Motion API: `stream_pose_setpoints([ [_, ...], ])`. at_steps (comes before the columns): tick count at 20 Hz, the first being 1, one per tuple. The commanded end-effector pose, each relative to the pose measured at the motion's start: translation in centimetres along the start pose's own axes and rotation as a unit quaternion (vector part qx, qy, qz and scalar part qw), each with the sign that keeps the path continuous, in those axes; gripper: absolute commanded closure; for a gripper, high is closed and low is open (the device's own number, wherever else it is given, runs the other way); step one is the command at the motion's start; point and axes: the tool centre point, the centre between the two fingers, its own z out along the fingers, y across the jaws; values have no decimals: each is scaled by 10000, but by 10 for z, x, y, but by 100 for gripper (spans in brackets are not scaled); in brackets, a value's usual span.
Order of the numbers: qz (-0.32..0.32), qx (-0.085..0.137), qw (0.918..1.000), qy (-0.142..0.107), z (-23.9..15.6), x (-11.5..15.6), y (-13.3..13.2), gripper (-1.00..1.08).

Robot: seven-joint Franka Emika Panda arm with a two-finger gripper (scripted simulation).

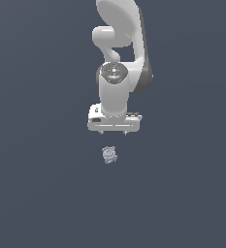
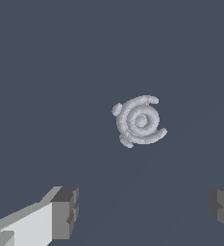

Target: Pick up the object and move it to a goal position.

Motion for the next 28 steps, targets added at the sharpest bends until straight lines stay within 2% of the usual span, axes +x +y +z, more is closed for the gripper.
stream_pose_setpoints([
  [1, 0, 0, 10000, 0, 0, 0, 0, -92],
  [16, -97, -22, 9999, 110, -11, 8, 8, -92],
  [28, -774, -40, 9969, 132, 27, 31, 14, -92],
])
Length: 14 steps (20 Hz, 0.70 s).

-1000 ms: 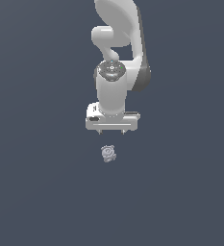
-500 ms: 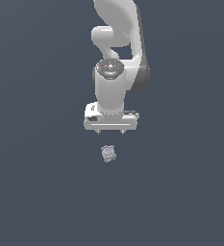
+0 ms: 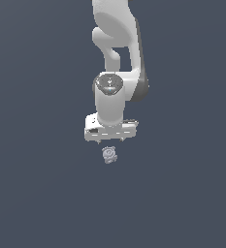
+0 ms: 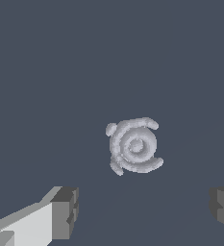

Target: Pick up the object and move it to a goal position.

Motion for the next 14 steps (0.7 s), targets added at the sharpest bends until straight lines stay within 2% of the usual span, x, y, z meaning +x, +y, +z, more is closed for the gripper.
stream_pose_setpoints([
  [1, -216, 3, 9998, 5, 14, 6, 2, -92],
  [8, -628, 18, 9980, 26, 40, 16, 7, -92],
  [14, -690, 23, 9976, 24, 44, 17, 8, -92],
])
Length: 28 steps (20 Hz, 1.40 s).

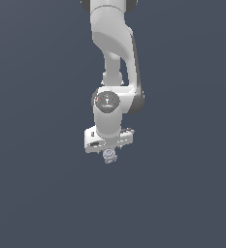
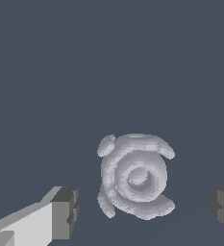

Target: Pick up the object and move it to a goal position.

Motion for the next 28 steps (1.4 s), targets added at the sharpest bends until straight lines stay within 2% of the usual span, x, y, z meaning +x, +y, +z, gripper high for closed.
stream_pose_setpoints([
  [1, -1, -1, 10000, 3, 0, 0, 0, -92],
  [12, -23, -1, 10000, 9, 45, 0, 0, -92],
  [17, -26, -1, 10000, 10, 51, 1, 0, -92],
  [18, -26, -1, 10000, 10, 51, 1, 0, 108],
  [28, -22, -3, 10000, 12, 50, 1, 1, 108],
])
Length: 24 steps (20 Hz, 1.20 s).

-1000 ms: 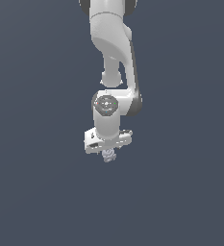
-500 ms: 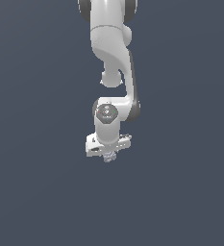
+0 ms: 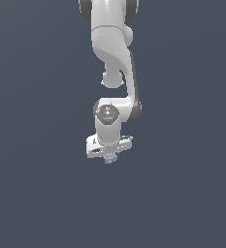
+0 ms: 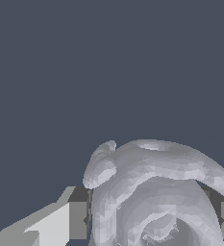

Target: Pick up the object and move it to a goal position.

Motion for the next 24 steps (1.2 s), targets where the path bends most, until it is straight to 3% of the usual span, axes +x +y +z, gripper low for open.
stream_pose_setpoints([
  [1, 0, 0, 10000, -1, 0, 0, 0, 108],
  [9, 0, 0, 10000, -1, -19, -12, 31, 108],
  [19, -2, 3, 10000, -1, -74, -43, 124, 108],
  [24, -2, 3, 10000, -1, -94, -53, 157, 108],
])
